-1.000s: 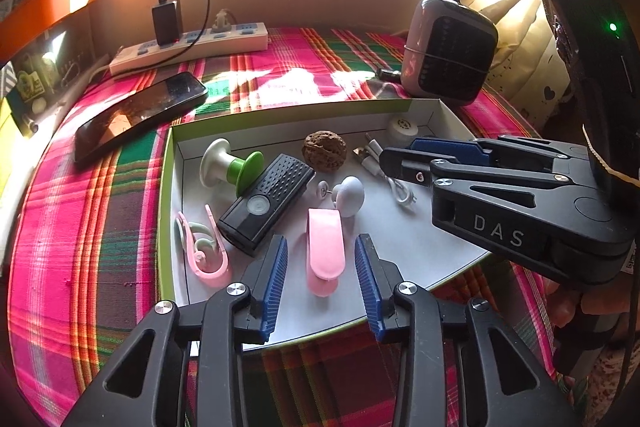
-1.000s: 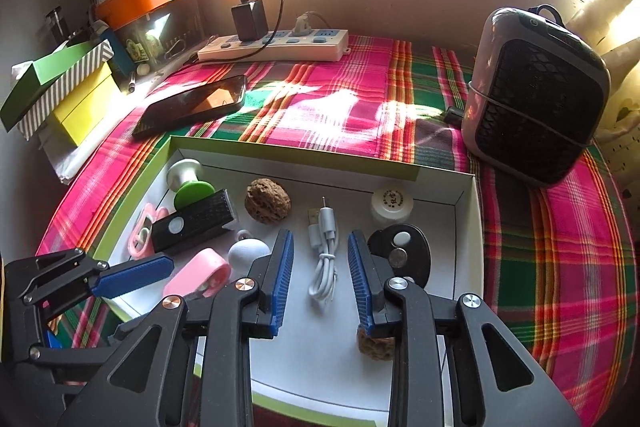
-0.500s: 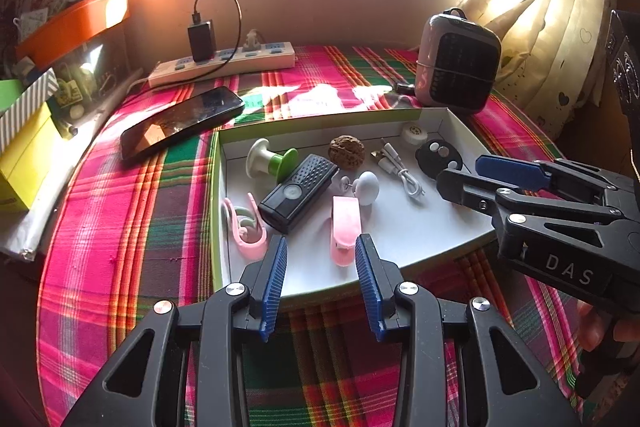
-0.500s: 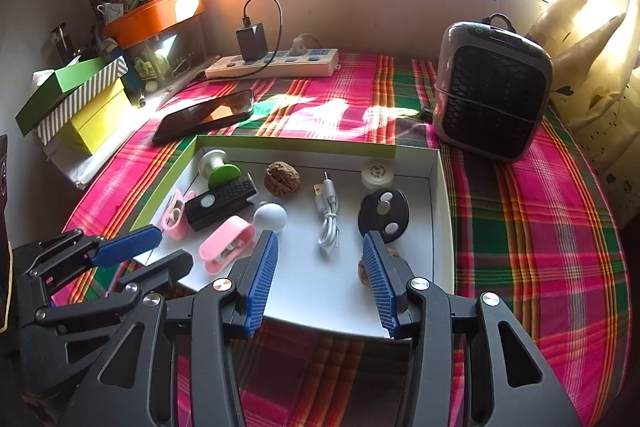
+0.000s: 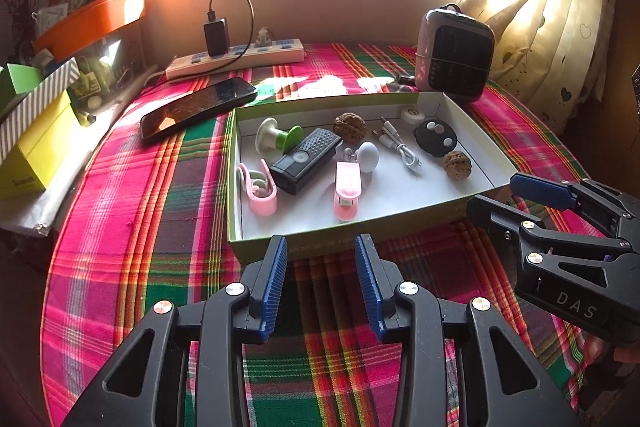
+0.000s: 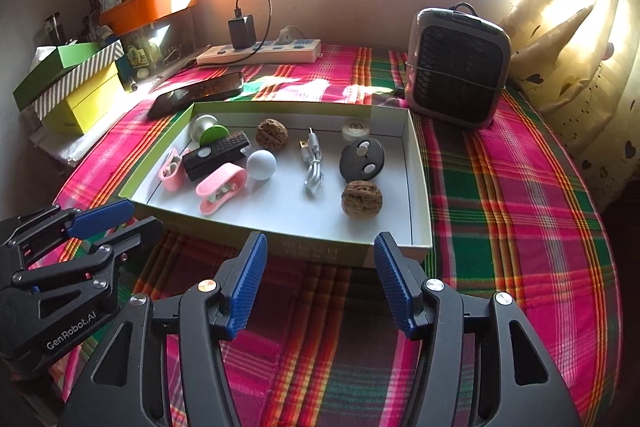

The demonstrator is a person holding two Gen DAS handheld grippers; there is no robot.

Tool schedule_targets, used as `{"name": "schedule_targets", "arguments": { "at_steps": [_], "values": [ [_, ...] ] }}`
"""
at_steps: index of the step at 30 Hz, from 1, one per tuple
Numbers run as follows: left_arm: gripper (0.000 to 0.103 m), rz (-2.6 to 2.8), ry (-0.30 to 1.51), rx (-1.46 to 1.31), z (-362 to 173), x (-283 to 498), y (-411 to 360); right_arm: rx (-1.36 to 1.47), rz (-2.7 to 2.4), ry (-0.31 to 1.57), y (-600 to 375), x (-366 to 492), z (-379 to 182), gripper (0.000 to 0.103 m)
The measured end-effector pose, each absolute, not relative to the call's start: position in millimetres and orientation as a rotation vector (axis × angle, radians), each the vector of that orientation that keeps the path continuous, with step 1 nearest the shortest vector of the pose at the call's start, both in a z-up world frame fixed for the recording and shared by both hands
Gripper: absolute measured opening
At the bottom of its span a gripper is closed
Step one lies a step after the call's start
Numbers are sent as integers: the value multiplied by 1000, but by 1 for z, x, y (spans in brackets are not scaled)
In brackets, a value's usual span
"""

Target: Organize objects

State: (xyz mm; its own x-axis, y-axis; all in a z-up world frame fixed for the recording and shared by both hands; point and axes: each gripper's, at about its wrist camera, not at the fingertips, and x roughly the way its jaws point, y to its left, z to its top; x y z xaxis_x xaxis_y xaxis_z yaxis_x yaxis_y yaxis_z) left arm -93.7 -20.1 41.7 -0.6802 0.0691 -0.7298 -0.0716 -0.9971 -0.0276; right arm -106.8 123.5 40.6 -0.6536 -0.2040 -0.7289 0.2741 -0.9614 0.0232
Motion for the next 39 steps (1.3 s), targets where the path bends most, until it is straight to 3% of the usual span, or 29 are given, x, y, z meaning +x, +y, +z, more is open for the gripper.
{"name": "schedule_targets", "arguments": {
  "at_steps": [25,39],
  "values": [
    [35,2799,10,-1325,13,-60,-17,1278,-2651,126,137,-71,11,58],
    [47,2827,12,-1326,12,-57,-8,1288,-2644,139,143,-63,9,72]
  ]
}}
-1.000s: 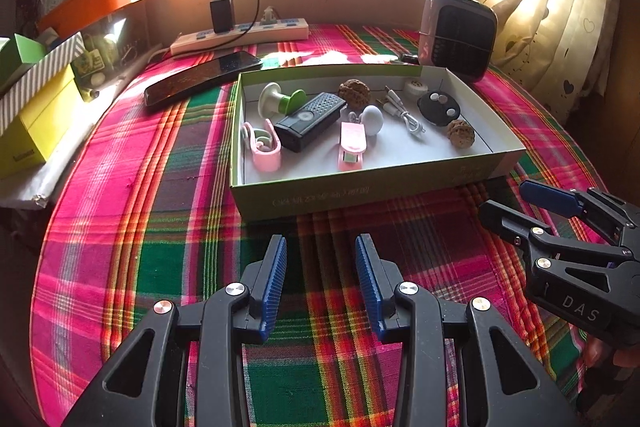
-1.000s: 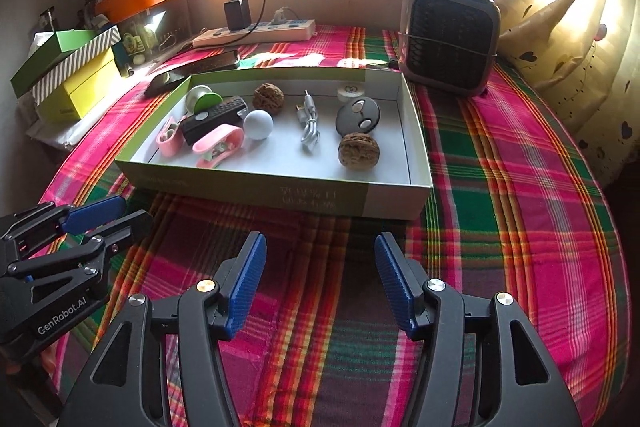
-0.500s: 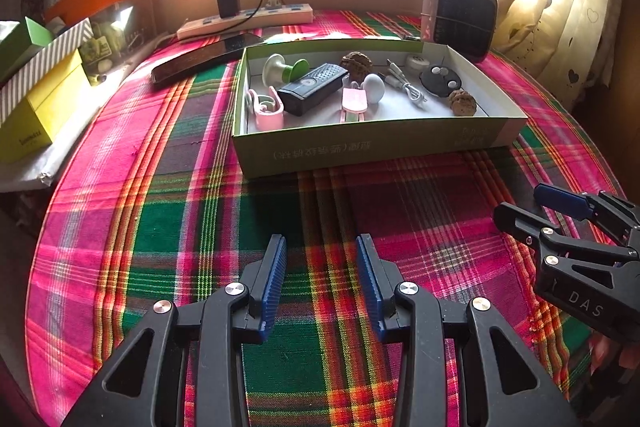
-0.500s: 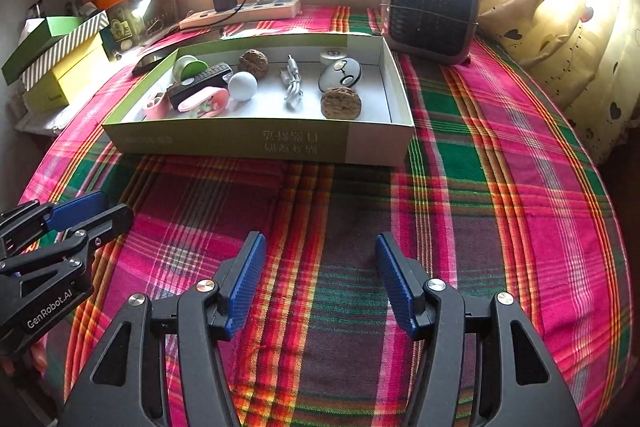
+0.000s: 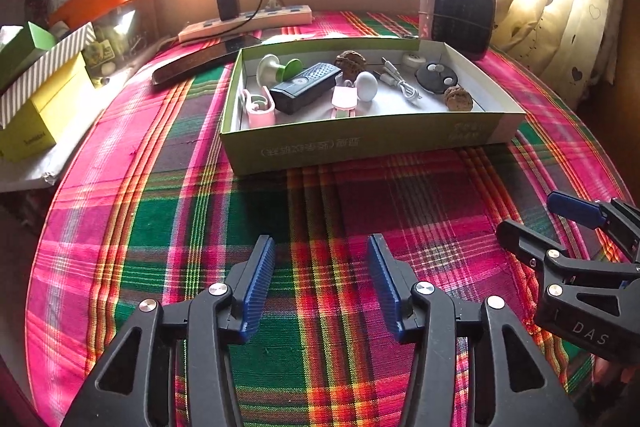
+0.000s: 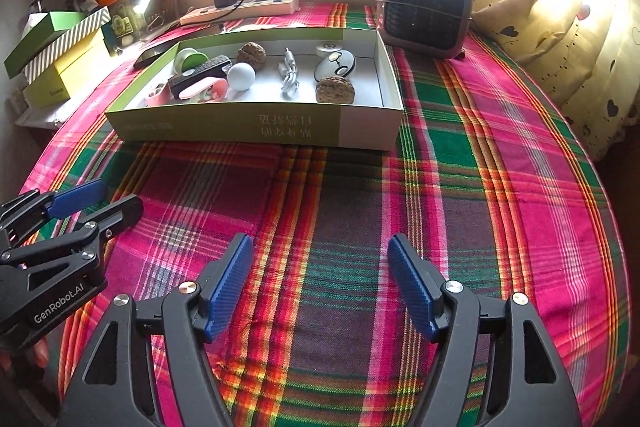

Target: Organize objects

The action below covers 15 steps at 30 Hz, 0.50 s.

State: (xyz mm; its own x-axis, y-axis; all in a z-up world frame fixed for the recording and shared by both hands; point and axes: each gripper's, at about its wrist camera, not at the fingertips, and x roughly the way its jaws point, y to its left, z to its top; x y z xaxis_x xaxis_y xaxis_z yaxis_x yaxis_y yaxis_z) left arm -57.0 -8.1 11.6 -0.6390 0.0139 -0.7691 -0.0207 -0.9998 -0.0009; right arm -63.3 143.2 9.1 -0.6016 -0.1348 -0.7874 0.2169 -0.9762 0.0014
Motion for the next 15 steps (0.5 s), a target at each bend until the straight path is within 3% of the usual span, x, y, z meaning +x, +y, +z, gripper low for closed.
{"name": "schedule_targets", "arguments": {
  "at_steps": [15],
  "values": [
    [49,2843,-8,-1336,11,-57,-8,1295,-2644,137,143,-64,8,77]
  ]
}}
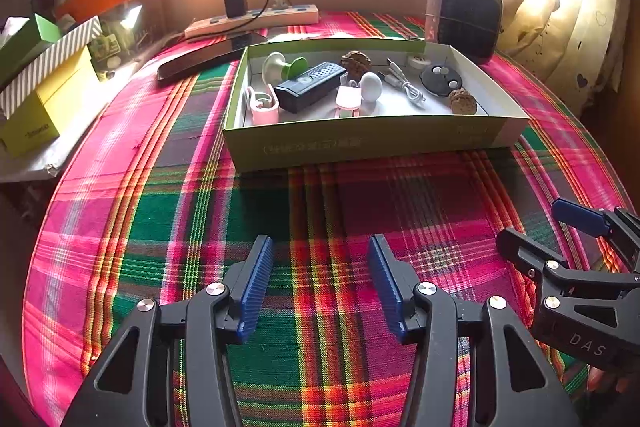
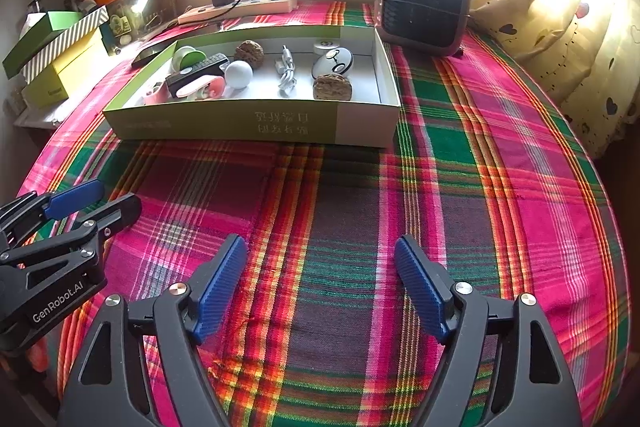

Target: Organize objects

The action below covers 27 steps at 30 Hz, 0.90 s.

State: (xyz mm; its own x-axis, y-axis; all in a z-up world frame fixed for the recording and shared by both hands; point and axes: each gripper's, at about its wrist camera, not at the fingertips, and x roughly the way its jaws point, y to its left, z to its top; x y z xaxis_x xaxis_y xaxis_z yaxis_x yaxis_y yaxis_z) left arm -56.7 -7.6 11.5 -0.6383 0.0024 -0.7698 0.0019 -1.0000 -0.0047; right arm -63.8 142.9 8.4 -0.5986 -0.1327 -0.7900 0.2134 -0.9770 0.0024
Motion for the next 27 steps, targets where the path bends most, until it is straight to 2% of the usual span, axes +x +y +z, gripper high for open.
{"name": "schedule_targets", "arguments": {
  "at_steps": [5,27],
  "values": [
    [49,2844,-5,-1336,11,-57,-7,1299,-2638,153,140,-64,8,81],
    [49,2845,-1,-1336,11,-57,-8,1298,-2636,147,141,-64,7,81]
  ]
}}
